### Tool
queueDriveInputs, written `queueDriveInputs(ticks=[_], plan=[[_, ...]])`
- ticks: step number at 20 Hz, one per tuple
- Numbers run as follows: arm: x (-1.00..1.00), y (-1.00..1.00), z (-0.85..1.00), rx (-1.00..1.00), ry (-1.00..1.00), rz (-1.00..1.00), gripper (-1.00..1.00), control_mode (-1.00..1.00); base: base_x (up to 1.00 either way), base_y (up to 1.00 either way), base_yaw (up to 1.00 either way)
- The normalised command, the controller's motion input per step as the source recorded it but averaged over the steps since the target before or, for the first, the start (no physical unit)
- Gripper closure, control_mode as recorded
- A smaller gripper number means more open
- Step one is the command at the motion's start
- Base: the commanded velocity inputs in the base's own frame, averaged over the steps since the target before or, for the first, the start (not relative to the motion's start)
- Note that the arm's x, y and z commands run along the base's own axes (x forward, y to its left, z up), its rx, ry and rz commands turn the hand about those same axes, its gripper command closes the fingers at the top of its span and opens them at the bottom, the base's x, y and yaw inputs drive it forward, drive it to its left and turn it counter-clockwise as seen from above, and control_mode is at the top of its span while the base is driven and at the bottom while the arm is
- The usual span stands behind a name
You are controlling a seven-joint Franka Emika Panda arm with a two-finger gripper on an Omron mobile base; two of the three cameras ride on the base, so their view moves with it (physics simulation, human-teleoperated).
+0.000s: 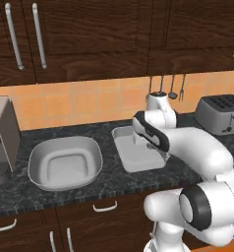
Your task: Place one avocado and one fish in each tupperware on the nearby counter, to pack two identical lunches.
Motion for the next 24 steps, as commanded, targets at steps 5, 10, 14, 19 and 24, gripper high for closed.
queueDriveInputs(ticks=[5, 10, 14, 19, 24], plan=[[1.0, 0.02, -0.5, -0.02, 0.05, 0.0, 1.0, -1.0, 0.0, 0.0, 0.0], [0.93, 0.18, -0.88, -0.04, 0.03, 0.0, 1.0, -1.0, 0.0, 0.0, 0.0], [0.17, 0.15, -0.74, -0.05, 0.0, 0.0, 1.0, -1.0, 0.0, 0.0, 0.0], [-0.11, 0.01, -0.26, 0.0, 0.0, 0.0, 1.0, -1.0, 0.0, 0.0, 0.0], [0.05, -0.11, 0.0, 0.0, -0.07, 0.07, 1.0, -1.0, 0.0, 0.0, 0.0]])
